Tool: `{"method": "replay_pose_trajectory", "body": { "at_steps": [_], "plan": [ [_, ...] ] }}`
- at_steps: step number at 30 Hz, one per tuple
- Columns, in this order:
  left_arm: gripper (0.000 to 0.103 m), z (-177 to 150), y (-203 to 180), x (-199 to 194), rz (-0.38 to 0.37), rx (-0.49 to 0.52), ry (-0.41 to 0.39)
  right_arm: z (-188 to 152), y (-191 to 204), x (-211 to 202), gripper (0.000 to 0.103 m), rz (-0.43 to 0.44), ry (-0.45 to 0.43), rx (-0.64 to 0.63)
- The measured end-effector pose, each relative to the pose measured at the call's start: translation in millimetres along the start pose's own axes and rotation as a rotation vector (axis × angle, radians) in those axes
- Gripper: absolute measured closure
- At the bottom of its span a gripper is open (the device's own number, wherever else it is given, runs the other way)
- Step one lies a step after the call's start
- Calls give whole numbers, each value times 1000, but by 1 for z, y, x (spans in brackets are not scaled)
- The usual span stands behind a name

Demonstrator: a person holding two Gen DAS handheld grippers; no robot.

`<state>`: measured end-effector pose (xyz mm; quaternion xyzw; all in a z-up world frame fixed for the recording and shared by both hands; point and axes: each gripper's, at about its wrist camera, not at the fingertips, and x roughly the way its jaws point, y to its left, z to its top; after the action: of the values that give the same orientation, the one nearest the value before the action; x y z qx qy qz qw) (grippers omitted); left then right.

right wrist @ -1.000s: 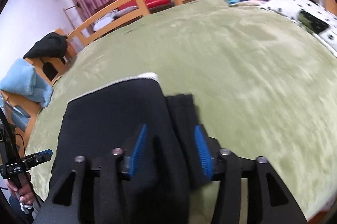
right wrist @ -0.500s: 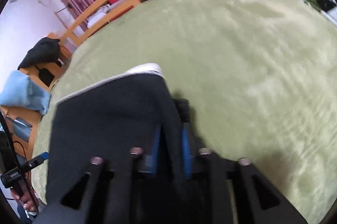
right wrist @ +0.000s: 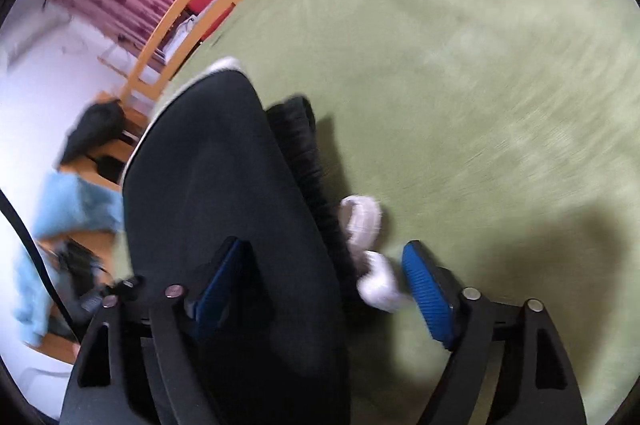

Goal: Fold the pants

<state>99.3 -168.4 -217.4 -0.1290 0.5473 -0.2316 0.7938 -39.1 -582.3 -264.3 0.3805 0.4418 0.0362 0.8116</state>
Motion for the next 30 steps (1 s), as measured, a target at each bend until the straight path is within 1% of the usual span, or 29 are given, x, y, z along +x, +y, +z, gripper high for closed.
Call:
{"method": "replay_pose_trajectory", "body": {
  "at_steps": [1, 2, 3, 4, 5, 6, 7, 8, 10, 12, 15, 16, 18, 20, 23, 25, 27, 28, 29, 30],
  "plan": [
    [43, 0, 2, -2, -13, -7, -2, 1, 3, 3, 22, 4, -5, -5],
    [54, 1, 3, -5, -25, -11, -5, 1, 10, 4, 33, -8, -8, -38],
    [64, 2, 3, -9, -27, -8, -13, 0, 18, 6, 36, 5, -1, -62],
    [67, 4, 3, -11, -28, -5, -18, -2, 22, 8, 41, 3, -2, -69],
    [72, 6, 4, -14, -33, -4, -22, -2, 23, 8, 49, 17, 3, -71],
    [75, 8, 5, -16, -40, -4, -23, -2, 24, 7, 55, 22, -3, -63],
    [76, 10, 6, -19, -55, -1, -22, -2, 26, 3, 58, 22, -18, -41],
    [77, 12, 8, -23, -70, -3, -29, -1, 30, -2, 66, 23, -38, -35],
    [79, 17, 14, -35, -113, -22, -36, 3, 40, -15, 72, 24, -73, -45],
    [80, 24, 19, -49, -125, -20, -60, 2, 64, -22, 75, 16, -103, -84],
    [80, 40, 28, -78, -70, 32, -136, 1, 102, -16, 77, 46, -107, -119],
    [80, 48, 39, -92, -49, 36, -164, 1, 111, -11, 78, 59, -100, -123],
    [80, 63, 55, -110, -31, 32, -185, 0, 137, 13, 79, 96, -84, -116],
    [80, 82, 82, -130, 26, 32, -199, 1, 160, 37, 79, 124, -75, -123],
    [80, 105, 121, -150, 81, 22, -215, 1, 202, 81, 80, 178, -55, -131],
    [80, 117, 147, -155, 105, 4, -225, 1, 228, 107, 80, 200, -41, -151],
    [79, 124, 169, -152, 120, -13, -222, 1, 251, 131, 81, 198, -18, -184],
    [79, 126, 182, -145, 126, -27, -214, -1, 260, 141, 82, 185, -9, -208],
    [77, 126, 193, -138, 127, -38, -200, -1, 266, 152, 82, 154, 4, -234],
    [74, 125, 201, -126, 130, -51, -177, -2, 267, 160, 79, 123, 16, -247]
  ]
}}
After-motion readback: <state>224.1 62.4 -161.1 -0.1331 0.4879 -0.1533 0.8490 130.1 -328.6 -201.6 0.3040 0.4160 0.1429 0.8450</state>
